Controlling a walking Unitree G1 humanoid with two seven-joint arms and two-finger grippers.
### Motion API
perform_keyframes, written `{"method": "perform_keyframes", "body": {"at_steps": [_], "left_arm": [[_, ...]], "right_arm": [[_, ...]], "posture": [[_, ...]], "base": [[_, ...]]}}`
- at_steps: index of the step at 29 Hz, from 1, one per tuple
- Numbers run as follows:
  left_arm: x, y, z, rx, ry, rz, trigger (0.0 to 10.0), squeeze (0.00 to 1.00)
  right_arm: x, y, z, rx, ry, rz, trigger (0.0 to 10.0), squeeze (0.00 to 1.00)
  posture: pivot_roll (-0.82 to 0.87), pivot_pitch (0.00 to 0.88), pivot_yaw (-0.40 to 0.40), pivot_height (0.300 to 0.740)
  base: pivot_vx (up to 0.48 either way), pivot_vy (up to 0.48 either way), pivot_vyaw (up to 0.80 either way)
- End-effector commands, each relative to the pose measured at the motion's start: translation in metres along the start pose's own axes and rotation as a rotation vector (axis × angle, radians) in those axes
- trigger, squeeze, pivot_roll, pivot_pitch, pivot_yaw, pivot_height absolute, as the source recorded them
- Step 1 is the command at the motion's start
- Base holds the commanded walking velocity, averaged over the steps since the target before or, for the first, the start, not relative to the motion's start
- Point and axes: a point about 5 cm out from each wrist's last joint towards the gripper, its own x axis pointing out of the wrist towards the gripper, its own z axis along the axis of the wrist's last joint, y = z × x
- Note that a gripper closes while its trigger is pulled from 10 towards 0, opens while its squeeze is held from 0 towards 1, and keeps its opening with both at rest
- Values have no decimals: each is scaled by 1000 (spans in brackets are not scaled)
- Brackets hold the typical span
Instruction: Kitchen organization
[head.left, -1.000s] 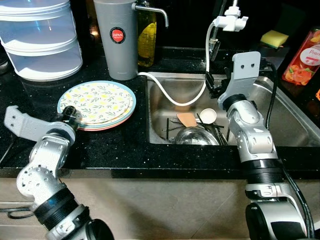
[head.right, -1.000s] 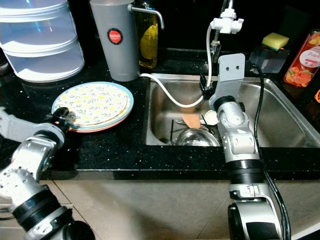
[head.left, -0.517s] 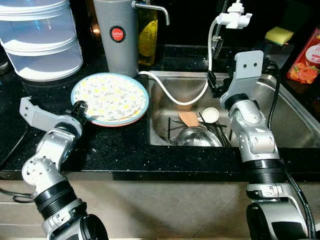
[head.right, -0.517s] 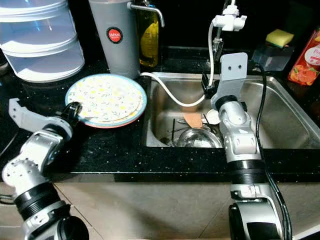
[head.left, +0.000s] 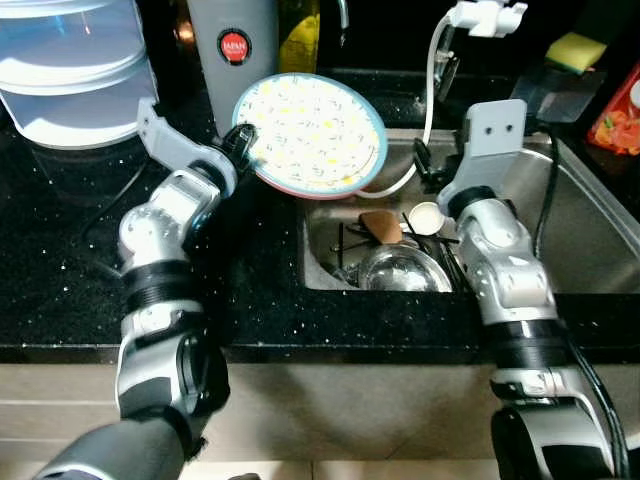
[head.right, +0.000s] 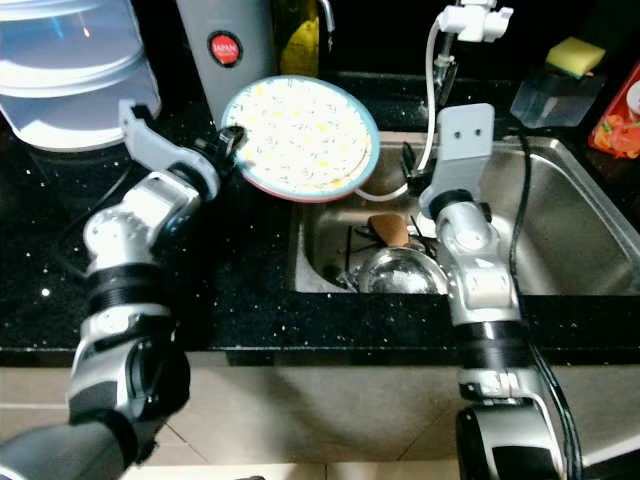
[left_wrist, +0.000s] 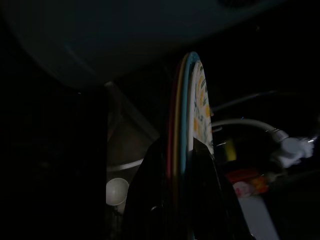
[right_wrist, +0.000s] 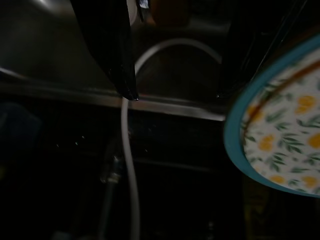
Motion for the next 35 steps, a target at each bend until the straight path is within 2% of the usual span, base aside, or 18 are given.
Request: {"method": "perform_keyframes", "body": {"at_steps": [1,2,8,11,15,17,20,22,23,27,29,32,33,34,35], "left_arm": [[17,-15,-6,79,47,-6,10000,0],[17,-15,-6,79,47,-6,10000,0],[39,-30,-26,222,114,74,10000,0],[41,-29,-31,235,124,114,10000,0],[42,-19,-41,239,133,207,10000,0],[41,-10,-43,295,119,246,10000,0],[40,-7,-41,331,103,250,10000,0],[39,-2,-40,294,90,262,10000,0],[37,4,-39,269,82,294,10000,1000],[36,8,-37,236,59,306,10000,1000],[38,-4,-24,208,-25,212,10000,1000],[39,-9,-17,177,-59,161,10000,1000],[39,-12,-13,181,-78,137,10000,0],[39,-12,-13,181,-78,137,10000,0],[39,-19,-7,172,-109,62,10000,0]], "right_arm": [[-4,-11,2,-5,-4,-51,10000,0],[-4,-11,2,-5,-4,-51,10000,0],[-12,-19,16,9,-73,-120,10000,0],[-16,-23,20,15,-92,-144,10000,0],[-24,-33,25,9,-108,-191,10000,0],[-31,-39,26,-5,-101,-216,10000,0],[-34,-40,26,-10,-97,-223,10000,0],[-37,-41,25,-16,-88,-230,10000,0],[-39,-41,26,-20,-81,-235,10000,0],[-42,-42,27,-26,-77,-238,10000,0],[-43,-43,28,-26,-76,-241,10000,0],[-43,-43,28,-24,-73,-240,10000,0],[-43,-42,28,-22,-75,-237,10000,0],[-43,-42,28,-22,-75,-237,10000,0],[-41,-41,29,-18,-78,-233,10000,0]], "posture": [[38,0,28,740],[38,0,28,740],[-16,9,68,740],[-36,21,79,740],[-87,43,99,740],[-111,58,108,740],[-120,63,110,740],[-144,82,109,740],[-150,88,109,740],[-158,97,108,740],[-161,97,102,740],[-154,88,97,740],[-148,81,94,740],[-148,81,94,740],[-139,71,91,740]], "base": [[0,0,0],[0,0,0],[0,0,0],[0,0,0],[0,0,0],[0,0,0],[0,0,0],[0,0,0],[0,0,0],[0,0,0],[0,0,0],[0,0,0],[0,0,0],[0,0,0],[0,0,0]]}}
